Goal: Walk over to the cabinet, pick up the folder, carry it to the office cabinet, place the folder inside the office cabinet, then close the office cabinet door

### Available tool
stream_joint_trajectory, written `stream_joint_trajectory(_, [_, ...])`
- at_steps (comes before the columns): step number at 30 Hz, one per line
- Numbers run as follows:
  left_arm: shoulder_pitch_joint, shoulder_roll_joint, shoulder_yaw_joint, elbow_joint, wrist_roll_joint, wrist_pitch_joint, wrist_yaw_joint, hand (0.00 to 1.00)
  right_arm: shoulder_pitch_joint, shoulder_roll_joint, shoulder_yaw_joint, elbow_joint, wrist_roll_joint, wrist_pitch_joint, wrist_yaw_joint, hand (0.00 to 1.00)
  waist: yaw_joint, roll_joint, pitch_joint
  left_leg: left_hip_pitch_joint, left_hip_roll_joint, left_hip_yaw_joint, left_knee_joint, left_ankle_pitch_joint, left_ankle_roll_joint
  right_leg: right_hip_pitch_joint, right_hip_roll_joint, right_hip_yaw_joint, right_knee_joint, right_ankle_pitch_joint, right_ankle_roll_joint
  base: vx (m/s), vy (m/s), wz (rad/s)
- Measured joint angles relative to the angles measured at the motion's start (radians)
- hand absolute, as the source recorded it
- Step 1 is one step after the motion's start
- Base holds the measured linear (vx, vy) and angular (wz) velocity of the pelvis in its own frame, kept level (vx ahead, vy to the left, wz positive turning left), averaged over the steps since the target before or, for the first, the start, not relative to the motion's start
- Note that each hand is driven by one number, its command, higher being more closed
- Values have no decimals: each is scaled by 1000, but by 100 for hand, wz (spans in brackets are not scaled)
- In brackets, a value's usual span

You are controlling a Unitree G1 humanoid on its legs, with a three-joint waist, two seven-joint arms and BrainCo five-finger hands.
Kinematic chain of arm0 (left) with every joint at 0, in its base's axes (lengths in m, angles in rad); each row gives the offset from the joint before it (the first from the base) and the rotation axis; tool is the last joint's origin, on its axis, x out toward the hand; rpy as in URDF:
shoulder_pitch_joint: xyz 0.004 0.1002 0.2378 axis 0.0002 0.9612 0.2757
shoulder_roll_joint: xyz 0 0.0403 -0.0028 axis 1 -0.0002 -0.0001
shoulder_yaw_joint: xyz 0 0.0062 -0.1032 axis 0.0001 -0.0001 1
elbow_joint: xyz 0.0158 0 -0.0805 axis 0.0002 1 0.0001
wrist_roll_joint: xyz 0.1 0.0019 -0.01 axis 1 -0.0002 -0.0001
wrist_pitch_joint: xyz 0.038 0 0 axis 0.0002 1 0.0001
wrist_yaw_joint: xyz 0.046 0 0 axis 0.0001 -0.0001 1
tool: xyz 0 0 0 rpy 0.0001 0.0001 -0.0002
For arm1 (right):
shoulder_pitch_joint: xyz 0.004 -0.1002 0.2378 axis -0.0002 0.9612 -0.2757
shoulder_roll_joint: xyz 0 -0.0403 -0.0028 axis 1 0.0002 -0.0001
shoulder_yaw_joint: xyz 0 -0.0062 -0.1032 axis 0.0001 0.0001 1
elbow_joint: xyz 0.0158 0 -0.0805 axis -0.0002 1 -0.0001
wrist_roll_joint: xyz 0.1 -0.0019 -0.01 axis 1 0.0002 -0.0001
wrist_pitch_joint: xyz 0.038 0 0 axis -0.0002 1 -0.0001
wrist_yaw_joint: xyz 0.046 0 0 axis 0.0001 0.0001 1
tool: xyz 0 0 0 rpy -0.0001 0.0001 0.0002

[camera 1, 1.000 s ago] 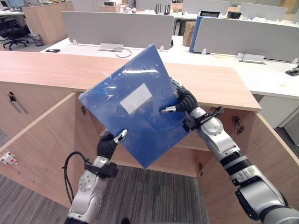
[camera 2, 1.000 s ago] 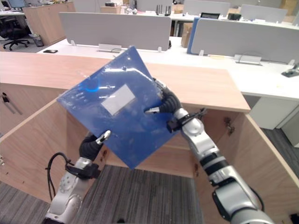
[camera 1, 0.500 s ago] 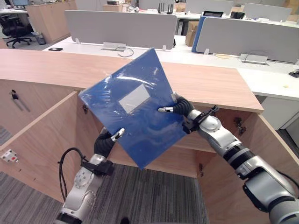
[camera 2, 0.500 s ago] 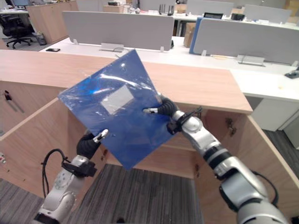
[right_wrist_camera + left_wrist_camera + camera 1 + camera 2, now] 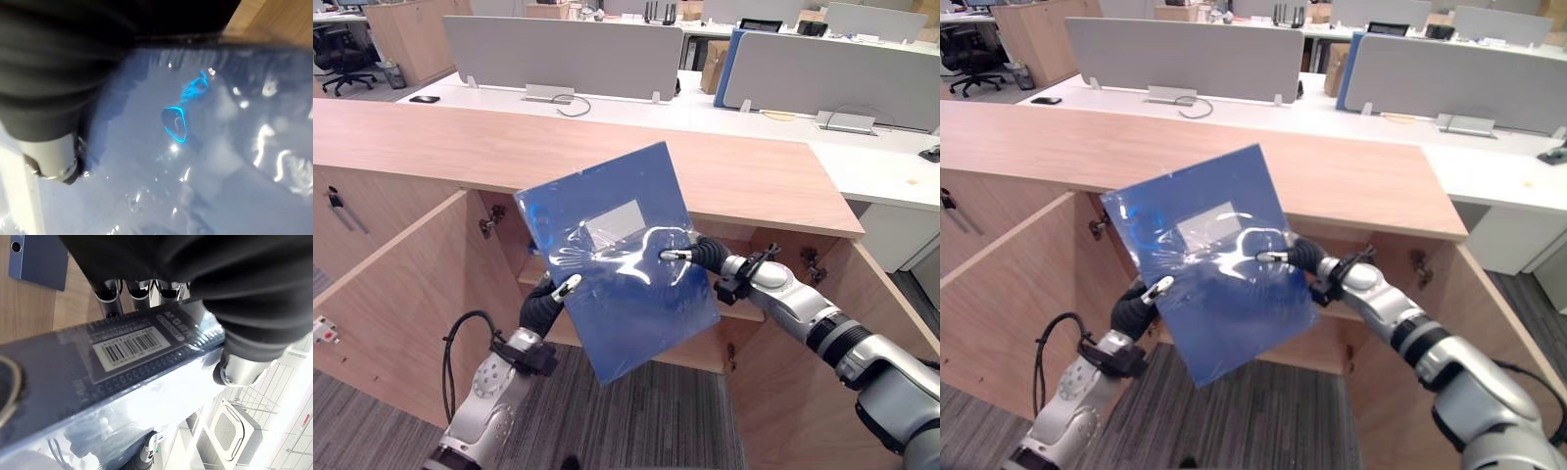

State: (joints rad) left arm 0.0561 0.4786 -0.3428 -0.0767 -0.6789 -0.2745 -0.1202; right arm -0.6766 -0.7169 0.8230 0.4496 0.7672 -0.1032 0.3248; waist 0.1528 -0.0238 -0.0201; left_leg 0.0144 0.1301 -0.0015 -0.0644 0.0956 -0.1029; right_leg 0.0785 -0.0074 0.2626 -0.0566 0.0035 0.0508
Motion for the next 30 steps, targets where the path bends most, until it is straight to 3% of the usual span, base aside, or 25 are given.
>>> stream_joint_trajectory(5, [0, -6, -16, 2, 3, 10, -38, 0, 139, -4, -40, -32, -1, -3, 46, 100, 0, 0, 2, 0, 2, 0, 1, -4, -2, 2, 2, -1, -2, -3, -4, 9, 24, 0])
stream_joint_trajectory(8, [11, -30, -12, 19, 1, 21, -79, 0, 302, 51, -153, -69, -10, -5, 58, 100, -2, -1, 4, 0, 2, 1, 0, -6, -1, 1, 1, -1, -1, -6, -8, 15, 39, -1])
stream_joint_trajectory(13, [114, -174, 55, 129, -22, 29, -184, 0, 594, 219, -376, -104, -88, 18, 66, 100, -18, -3, 6, 0, -1, 5, -5, -8, 2, -4, -1, -1, 1, -13, -10, 15, 40, -1])
stream_joint_trajectory(16, [145, -259, 141, 284, -42, 48, -182, 0, 736, 344, -509, -95, -88, 29, 56, 100, -35, 2, 9, 0, -1, 2, -9, -8, 2, -20, 3, -2, 32, -29, -7, 4, 11, 0])
stream_joint_trajectory(20, [157, -319, 260, 581, -55, 76, -109, 0, 859, 517, -657, -57, 31, 12, -4, 100, -86, 2, 10, -1, -8, 13, -20, -19, 9, -55, 3, 9, 76, -56, 0, 9, 30, -8])
stream_joint_trajectory(25, [122, -343, 305, 906, 32, 98, -36, 0, 874, 564, -625, 90, 116, -5, -35, 100, -103, 2, 10, 0, -15, 39, -20, -26, 14, -69, -3, 31, 83, -60, 3, 15, 59, -14])
stream_joint_trajectory(30, [105, -363, 410, 1154, 126, 118, 3, 0, 845, 561, -481, 117, 58, 21, -29, 100, -103, 2, 11, 3, -18, 73, -15, -37, 17, -94, 0, 56, 111, -61, 5, 29, 60, -23])
